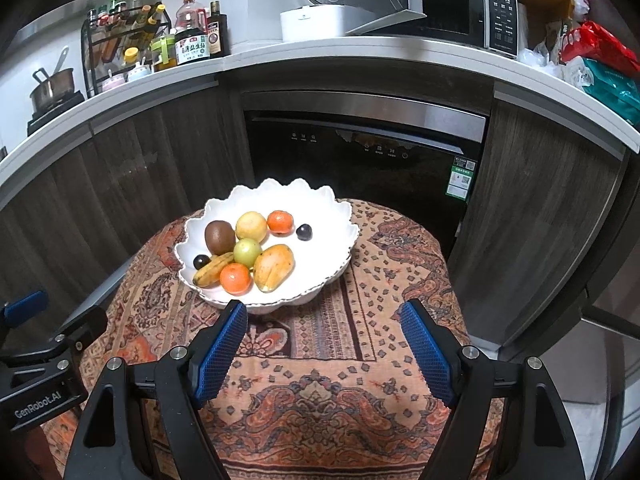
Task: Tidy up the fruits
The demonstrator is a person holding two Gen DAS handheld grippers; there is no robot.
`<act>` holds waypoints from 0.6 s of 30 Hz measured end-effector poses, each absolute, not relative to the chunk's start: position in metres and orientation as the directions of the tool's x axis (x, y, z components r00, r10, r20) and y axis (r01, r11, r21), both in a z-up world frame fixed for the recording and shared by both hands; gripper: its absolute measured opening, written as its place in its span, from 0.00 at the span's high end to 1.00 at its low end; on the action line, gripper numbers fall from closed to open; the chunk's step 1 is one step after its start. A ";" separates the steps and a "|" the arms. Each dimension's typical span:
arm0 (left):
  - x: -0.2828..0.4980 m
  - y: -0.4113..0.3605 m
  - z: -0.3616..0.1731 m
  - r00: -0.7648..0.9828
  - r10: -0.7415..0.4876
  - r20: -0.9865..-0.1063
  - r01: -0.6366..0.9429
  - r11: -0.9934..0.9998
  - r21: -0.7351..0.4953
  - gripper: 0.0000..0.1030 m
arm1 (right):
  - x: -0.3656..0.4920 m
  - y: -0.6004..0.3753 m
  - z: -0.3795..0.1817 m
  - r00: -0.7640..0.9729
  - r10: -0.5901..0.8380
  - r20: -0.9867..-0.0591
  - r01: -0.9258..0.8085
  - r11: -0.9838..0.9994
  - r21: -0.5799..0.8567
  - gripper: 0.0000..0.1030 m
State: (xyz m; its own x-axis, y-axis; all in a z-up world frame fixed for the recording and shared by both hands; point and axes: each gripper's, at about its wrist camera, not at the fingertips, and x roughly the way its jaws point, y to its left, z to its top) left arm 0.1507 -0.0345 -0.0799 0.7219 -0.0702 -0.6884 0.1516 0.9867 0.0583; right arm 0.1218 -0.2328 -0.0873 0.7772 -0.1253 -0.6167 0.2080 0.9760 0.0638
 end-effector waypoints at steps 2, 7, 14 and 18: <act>0.150 -0.034 -0.079 0.723 -0.070 -0.687 0.151 0.987 0.058 0.05 | 0.121 -0.233 -0.087 0.778 -0.124 -0.616 0.208 0.976 0.066 0.22; 0.150 -0.035 -0.080 0.723 -0.070 -0.687 0.152 0.987 0.059 0.05 | 0.120 -0.234 -0.087 0.777 -0.121 -0.617 0.208 0.976 0.071 0.22; 0.148 -0.036 -0.078 0.723 -0.069 -0.687 0.151 0.987 0.060 0.05 | 0.120 -0.235 -0.087 0.779 -0.115 -0.617 0.206 0.975 0.078 0.22; 0.148 -0.036 -0.078 0.723 -0.068 -0.687 0.151 0.987 0.061 0.05 | 0.120 -0.235 -0.087 0.779 -0.115 -0.617 0.207 0.975 0.079 0.22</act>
